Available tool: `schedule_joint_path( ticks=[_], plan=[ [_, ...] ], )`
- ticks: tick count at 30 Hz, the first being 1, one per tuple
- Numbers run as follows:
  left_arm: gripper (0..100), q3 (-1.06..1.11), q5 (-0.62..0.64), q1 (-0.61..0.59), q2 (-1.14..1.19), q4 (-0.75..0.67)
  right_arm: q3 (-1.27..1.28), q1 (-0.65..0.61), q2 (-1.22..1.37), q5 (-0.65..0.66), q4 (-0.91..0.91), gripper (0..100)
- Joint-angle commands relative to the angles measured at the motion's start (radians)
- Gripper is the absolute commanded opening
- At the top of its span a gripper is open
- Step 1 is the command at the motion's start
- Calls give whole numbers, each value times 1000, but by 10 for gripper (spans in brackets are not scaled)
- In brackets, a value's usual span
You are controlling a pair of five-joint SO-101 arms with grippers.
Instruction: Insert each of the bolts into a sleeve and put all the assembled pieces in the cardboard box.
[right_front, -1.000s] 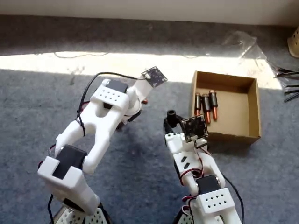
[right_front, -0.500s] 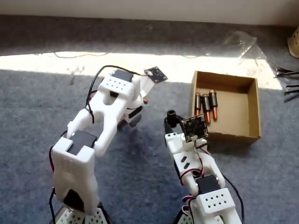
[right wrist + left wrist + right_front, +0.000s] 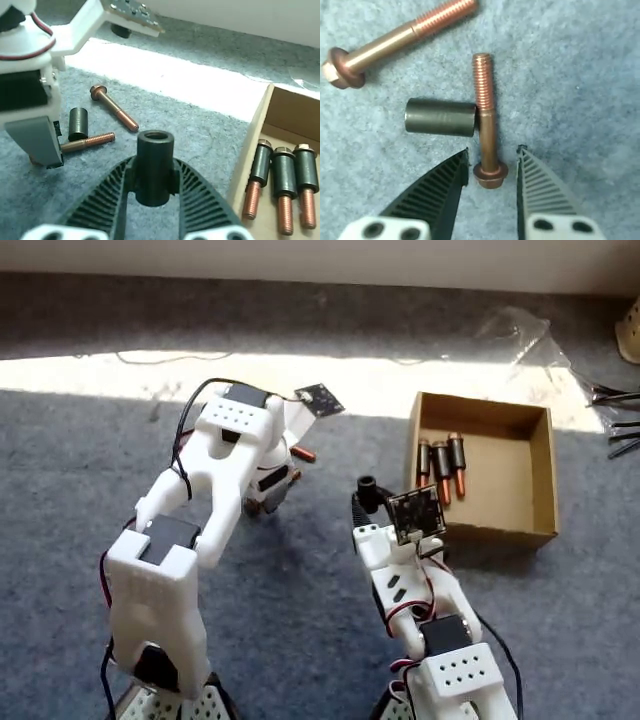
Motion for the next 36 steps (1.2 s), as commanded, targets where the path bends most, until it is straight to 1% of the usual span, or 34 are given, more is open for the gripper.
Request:
schedule_joint_path(
  ticks=[1,6,11,17,31,32,36],
  plan=[
    [150,-28,-6,-12,-13,11,12,8,-13,0,-28,5],
    [150,-21,-8,-7,54,9,12,10,-13,0,-28,5],
    [149,-65,-6,-7,104,17,12,10,-13,0,-28,5],
    [34,-68,-5,-7,104,17,12,10,-13,0,-28,5],
    [34,-68,-5,-8,88,17,12,10,-13,0,-30,5],
    [34,-67,-5,-8,71,23,12,10,-13,0,-30,5],
    [35,-68,-8,-7,-28,143,12,10,-13,0,-30,5]
  ],
)
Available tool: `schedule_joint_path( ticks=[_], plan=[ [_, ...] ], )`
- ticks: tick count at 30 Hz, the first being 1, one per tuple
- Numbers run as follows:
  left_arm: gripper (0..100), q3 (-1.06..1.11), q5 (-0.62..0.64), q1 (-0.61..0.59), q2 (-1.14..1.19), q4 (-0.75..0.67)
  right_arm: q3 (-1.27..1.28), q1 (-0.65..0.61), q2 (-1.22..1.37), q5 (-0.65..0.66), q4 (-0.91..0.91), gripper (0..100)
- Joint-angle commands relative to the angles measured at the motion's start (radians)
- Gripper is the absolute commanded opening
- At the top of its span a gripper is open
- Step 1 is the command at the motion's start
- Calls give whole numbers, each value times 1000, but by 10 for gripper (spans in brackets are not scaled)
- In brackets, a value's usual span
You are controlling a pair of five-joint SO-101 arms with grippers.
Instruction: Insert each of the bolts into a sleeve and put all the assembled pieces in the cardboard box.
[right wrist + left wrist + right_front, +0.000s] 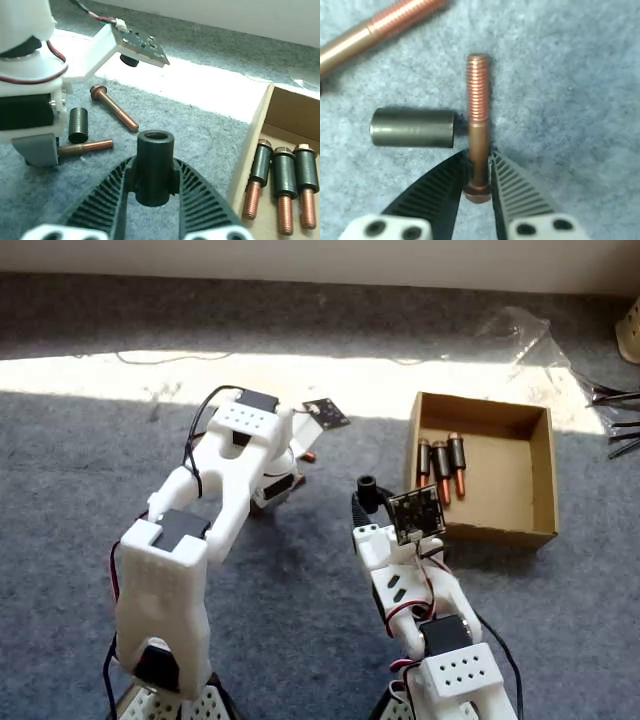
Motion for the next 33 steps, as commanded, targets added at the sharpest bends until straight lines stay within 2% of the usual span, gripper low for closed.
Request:
schedule_joint_path(
  ticks=[1,8,13,21,24,26,28,33],
  plan=[
    [37,-33,-6,-10,-150,118,12,10,-13,0,-30,5],
    [35,-25,-8,-18,-265,229,13,10,-13,0,-31,5],
    [34,-30,-8,-44,-302,235,13,10,-13,0,-31,5],
    [35,-33,-6,-226,-312,233,13,12,-13,0,-31,5],
    [34,-33,-15,-259,-312,233,13,12,-13,0,-31,5],
    [34,-25,-100,-255,-311,238,13,12,-13,0,-31,5],
    [34,-24,-252,-242,-305,242,13,12,-13,0,-31,5],
    [36,42,-931,-229,-303,308,13,12,-13,0,-31,5]
  ],
)
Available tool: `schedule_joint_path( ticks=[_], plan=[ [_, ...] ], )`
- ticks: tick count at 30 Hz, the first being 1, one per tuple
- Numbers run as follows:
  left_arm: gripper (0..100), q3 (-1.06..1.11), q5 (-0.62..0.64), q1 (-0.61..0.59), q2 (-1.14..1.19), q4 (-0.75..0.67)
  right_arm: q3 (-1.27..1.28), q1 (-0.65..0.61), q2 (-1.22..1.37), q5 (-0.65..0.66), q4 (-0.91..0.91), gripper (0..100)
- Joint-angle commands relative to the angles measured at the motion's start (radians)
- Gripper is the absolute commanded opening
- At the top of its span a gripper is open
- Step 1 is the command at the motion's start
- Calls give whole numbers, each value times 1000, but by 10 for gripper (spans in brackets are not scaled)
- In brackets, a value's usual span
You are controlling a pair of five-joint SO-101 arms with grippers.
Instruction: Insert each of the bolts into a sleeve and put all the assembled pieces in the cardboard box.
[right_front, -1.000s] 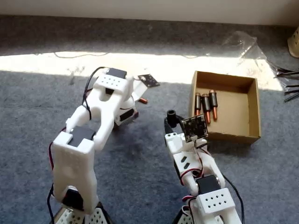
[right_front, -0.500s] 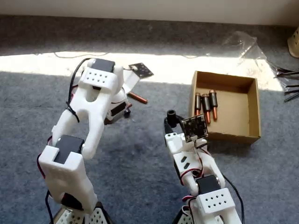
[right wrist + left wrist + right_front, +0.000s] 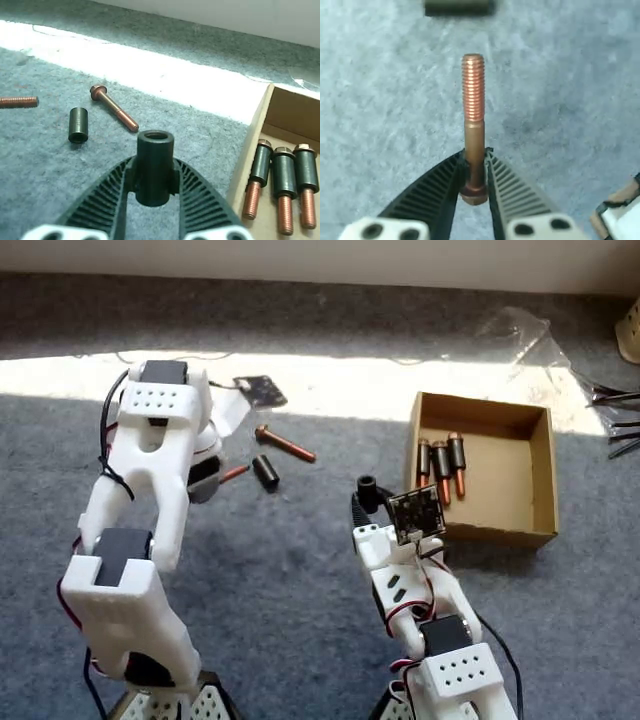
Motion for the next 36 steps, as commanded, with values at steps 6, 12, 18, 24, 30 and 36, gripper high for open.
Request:
schedule_joint_path(
  ticks=[6,12,18,24,30,36],
  plan=[
    [37,96,-898,15,-56,49,13,12,-13,0,-31,5],
    [38,93,-931,48,-56,48,13,13,-13,0,-31,5],
    [38,91,-928,76,-56,12,13,13,-13,0,-33,5],
    [40,97,-928,97,-54,-21,13,13,-13,0,-33,5],
    [123,93,-888,108,-54,-35,13,13,-13,0,-33,5],
    [124,97,-872,108,-56,-71,13,13,-13,0,-33,5]
  ],
)
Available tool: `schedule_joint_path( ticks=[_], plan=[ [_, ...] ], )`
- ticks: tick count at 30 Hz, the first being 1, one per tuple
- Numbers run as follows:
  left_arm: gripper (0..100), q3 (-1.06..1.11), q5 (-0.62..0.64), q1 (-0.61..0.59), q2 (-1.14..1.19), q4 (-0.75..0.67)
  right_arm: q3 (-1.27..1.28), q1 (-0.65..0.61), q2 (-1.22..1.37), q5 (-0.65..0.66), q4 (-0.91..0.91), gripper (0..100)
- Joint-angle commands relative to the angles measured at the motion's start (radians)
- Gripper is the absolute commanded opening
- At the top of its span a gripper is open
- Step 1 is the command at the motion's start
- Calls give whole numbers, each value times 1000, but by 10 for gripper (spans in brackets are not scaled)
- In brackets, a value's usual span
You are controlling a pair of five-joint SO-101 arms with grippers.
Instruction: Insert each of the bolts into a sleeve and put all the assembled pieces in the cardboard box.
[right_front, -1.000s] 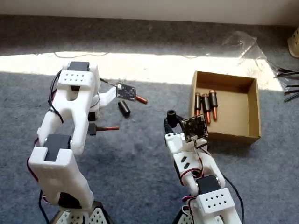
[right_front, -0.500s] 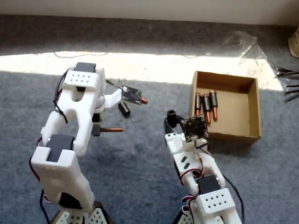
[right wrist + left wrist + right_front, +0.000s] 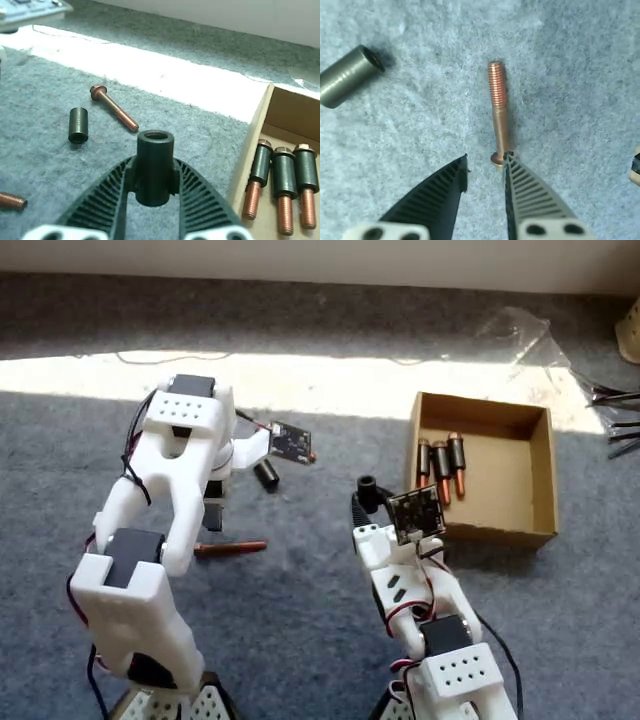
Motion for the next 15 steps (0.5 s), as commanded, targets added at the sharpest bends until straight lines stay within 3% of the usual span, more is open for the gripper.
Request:
schedule_joint_path(
  ticks=[1,4,15],
  plan=[
    [124,-8,-413,27,-61,-15,13,13,-13,0,-33,5],
    [123,-18,-226,42,-67,-21,13,13,-13,0,-33,5],
    [122,-99,855,140,-68,-14,13,13,-13,0,-33,5]
  ],
)
